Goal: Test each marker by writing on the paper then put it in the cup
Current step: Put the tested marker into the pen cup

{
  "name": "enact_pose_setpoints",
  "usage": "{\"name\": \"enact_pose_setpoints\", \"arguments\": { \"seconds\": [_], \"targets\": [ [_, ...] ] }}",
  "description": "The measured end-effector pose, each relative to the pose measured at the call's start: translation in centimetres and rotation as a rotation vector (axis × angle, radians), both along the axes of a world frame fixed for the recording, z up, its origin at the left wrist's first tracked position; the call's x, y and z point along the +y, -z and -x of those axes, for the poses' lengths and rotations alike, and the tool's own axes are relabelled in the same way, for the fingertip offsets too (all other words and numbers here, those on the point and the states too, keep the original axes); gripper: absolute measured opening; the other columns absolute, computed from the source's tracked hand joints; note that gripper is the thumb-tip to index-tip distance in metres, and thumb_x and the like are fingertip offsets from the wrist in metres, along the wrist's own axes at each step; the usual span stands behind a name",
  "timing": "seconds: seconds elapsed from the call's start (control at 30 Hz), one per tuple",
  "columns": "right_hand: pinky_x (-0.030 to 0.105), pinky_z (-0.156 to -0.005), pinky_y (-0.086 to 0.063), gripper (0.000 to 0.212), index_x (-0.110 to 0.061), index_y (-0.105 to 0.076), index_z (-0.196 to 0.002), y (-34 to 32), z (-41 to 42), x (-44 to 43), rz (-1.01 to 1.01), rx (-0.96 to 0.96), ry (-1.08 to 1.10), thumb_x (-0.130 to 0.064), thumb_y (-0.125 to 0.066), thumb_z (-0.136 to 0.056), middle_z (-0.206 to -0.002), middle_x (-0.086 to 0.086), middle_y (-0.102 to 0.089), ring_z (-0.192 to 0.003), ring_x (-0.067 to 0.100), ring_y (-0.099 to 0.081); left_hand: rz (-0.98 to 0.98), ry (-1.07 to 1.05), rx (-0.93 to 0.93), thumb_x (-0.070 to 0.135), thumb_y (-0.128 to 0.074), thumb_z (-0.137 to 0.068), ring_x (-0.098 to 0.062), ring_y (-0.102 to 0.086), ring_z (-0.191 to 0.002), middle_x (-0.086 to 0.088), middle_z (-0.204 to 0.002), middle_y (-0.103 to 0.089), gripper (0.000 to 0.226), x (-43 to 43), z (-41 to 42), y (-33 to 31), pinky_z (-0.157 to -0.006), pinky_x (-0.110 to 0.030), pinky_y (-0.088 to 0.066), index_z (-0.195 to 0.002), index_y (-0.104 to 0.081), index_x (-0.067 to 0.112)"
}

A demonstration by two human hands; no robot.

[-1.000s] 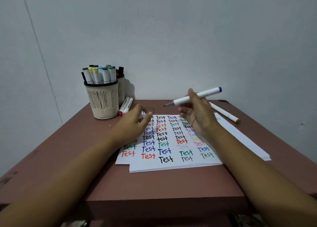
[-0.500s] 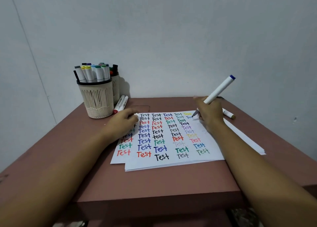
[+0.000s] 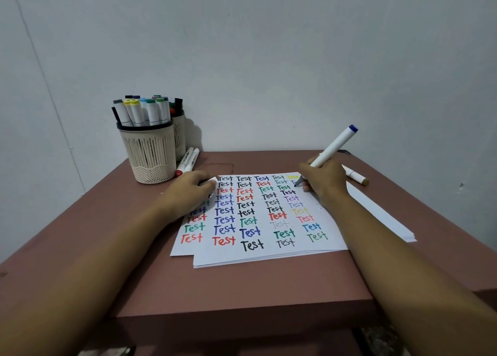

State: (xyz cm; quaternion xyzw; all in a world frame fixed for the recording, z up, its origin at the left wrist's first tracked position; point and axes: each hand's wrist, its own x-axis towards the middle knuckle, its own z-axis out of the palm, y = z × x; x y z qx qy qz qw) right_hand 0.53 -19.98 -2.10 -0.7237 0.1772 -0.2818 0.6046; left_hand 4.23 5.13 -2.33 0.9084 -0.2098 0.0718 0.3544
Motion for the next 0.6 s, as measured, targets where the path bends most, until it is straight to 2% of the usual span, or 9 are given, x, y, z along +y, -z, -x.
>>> {"name": "enact_pose_setpoints", "arguments": {
  "seconds": [0.2, 0.43, 0.6],
  "targets": [
    [0.024, -0.047, -0.042, 0.007, -0.009, -0.055, -0.074, -0.02, -0.08, 0.24, 0.085, 0.023, 0.063, -0.004, -0.056, -0.079, -0.064, 0.011, -0.060, -0.046, 0.017, -0.052, -0.007, 0.001, 0.016, 0.026, -0.045, -0.097, -0.013, -0.057, -0.100, -0.001, -0.116, -0.063, 0.032, -0.04, 0.11, -0.10, -0.087, -0.030, -0.044, -0.122, -0.061, 0.015],
    [0.029, -0.052, -0.045, 0.014, -0.013, -0.054, -0.070, 0.05, -0.16, -0.04, 0.039, 0.022, 0.032, -0.003, -0.057, -0.080, -0.062, 0.009, -0.058, -0.047, 0.019, -0.051, -0.023, 0.003, 0.015, 0.025, -0.045, -0.097, -0.014, -0.057, -0.098, -0.002, -0.114, -0.063, 0.031, -0.14, 0.25, -0.22, -0.084, -0.031, -0.044, -0.119, -0.062, 0.015],
    [0.023, -0.047, -0.038, 0.014, -0.013, -0.050, -0.070, -0.24, -0.02, 0.22, 0.097, 0.060, 0.030, -0.008, -0.059, -0.079, -0.068, 0.010, -0.060, -0.050, 0.016, -0.051, -0.013, 0.006, 0.019, 0.025, -0.046, -0.096, -0.017, -0.059, -0.099, -0.004, -0.111, -0.065, 0.028, -0.05, 0.21, -0.16, -0.088, -0.035, -0.045, -0.114, -0.065, 0.014]
  ]
}}
